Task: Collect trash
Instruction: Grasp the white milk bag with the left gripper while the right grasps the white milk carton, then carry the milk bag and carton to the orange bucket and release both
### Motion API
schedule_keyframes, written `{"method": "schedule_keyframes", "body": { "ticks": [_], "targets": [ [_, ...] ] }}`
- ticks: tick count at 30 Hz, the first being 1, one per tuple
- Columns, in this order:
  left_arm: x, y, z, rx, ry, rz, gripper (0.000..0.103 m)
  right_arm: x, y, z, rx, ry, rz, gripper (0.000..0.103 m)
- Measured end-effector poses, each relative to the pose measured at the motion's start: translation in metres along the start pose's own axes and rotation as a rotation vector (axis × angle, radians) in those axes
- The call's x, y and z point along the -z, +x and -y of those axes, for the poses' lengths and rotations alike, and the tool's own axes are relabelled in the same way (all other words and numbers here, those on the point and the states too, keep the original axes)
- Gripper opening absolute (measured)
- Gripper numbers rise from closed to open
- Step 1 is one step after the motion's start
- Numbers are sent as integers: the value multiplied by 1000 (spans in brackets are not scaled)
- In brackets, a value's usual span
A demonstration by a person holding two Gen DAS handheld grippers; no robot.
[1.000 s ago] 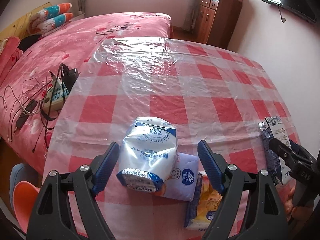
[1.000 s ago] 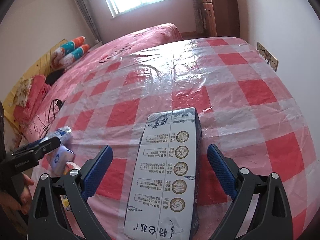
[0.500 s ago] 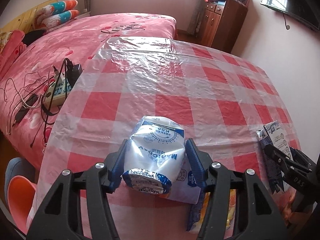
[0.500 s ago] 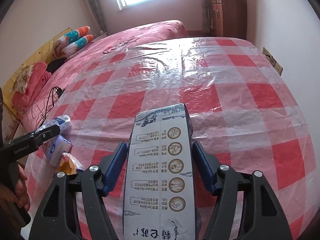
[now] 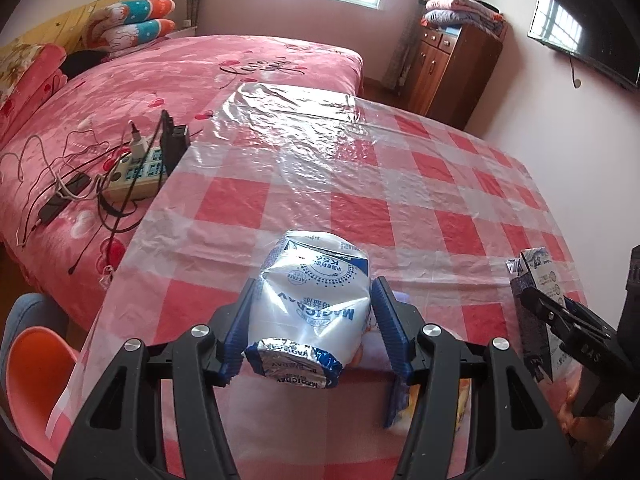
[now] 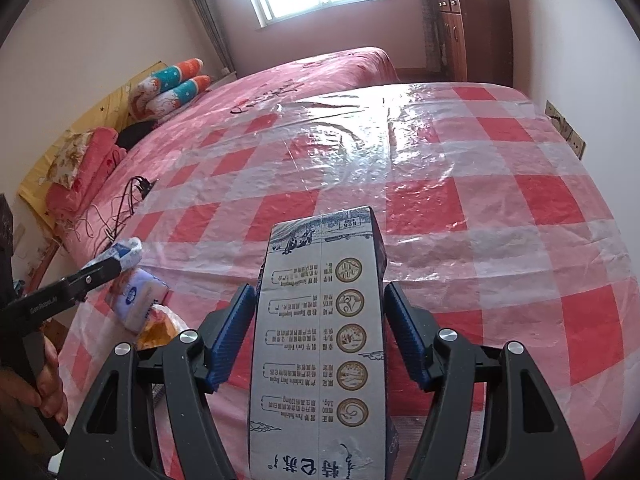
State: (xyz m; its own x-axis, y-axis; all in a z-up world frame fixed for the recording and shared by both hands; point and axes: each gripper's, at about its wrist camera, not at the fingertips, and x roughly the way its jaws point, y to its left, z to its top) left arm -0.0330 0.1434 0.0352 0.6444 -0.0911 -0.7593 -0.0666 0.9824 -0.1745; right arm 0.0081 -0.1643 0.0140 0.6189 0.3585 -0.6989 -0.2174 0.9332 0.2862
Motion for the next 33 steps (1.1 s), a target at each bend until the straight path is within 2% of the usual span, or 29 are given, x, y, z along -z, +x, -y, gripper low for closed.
{"method": "schedule_keyframes", "body": {
  "ticks": [9, 19, 33],
  "targets": [
    [16, -25, -17, 33, -39, 23, 58, 1, -3, -6, -70, 49, 1, 67],
    [34, -52, -44, 56, -90, 46, 58, -3, -8, -25, -194, 103, -7, 67],
    [55, -77, -86, 92, -144, 75, 58, -4, -13, -91, -310, 59, -54, 66]
  ]
}}
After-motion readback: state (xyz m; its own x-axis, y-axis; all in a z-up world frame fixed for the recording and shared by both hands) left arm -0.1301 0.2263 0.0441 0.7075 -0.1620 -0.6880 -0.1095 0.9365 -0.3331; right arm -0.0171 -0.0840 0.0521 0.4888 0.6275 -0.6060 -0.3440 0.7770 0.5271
